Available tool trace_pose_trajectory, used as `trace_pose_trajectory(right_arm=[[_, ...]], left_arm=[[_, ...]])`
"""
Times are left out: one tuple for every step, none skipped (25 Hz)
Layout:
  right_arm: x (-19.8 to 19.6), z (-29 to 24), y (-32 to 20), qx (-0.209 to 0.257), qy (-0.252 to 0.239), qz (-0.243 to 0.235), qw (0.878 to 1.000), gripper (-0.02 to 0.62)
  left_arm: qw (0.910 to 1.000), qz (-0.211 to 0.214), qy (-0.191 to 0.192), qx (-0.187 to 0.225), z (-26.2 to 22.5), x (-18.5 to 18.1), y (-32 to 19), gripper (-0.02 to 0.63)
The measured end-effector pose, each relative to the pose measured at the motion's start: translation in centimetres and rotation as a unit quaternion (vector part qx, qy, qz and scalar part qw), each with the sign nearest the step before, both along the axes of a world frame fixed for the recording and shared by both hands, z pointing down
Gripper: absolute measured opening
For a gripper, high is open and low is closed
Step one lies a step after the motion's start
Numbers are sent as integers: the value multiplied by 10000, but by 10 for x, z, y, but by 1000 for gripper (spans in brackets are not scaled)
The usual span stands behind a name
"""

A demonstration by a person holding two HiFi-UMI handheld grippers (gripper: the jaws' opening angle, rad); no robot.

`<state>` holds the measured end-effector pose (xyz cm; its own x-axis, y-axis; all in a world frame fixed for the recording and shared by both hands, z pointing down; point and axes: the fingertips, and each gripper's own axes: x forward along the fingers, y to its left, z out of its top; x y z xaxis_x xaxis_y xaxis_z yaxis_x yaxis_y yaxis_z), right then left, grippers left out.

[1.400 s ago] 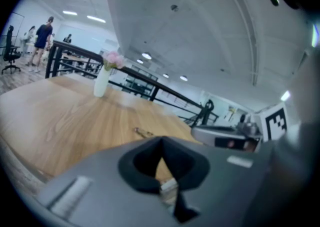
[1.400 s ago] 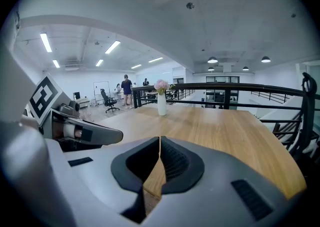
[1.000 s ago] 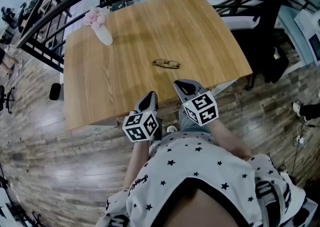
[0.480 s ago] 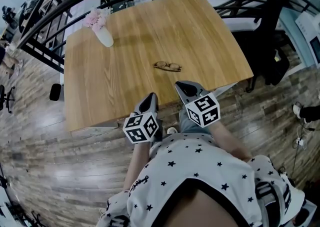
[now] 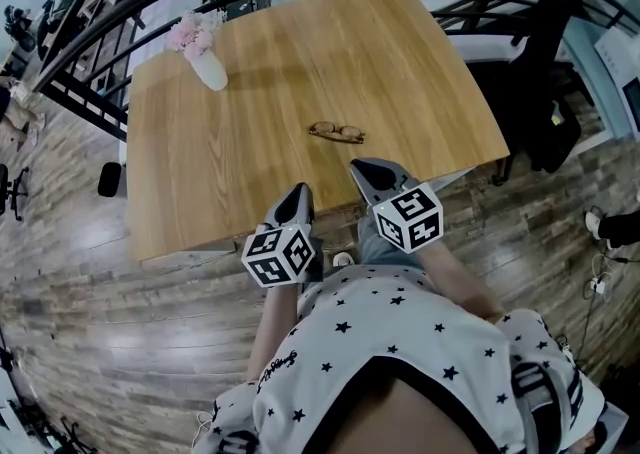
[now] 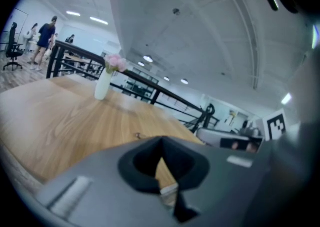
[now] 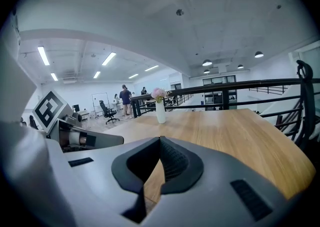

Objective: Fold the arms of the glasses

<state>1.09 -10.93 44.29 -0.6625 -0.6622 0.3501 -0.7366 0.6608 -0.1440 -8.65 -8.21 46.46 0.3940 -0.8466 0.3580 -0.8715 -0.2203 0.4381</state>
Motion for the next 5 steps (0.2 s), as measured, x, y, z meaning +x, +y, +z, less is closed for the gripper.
trace_pose_trajectory(right_arm=[[0, 0, -1, -2, -14, -3, 10000, 17], [0, 0, -1, -4, -26, -4, 10000, 17], [-1, 0, -2, -5, -36, -4, 10000, 16], [-1, -1, -3, -5, -44, -3, 10000, 17], [-1, -1, -4, -4, -52, -2, 10000, 17]], left_arm=[[10000, -11, 8, -3, 0, -1, 0, 8], [10000, -18, 13, -6, 0, -1, -1, 8], [10000, -22, 13, -7, 0, -2, -1, 8], [10000, -24, 11, -6, 1, -3, -2, 8], [10000, -26, 7, -6, 1, -4, -3, 8]])
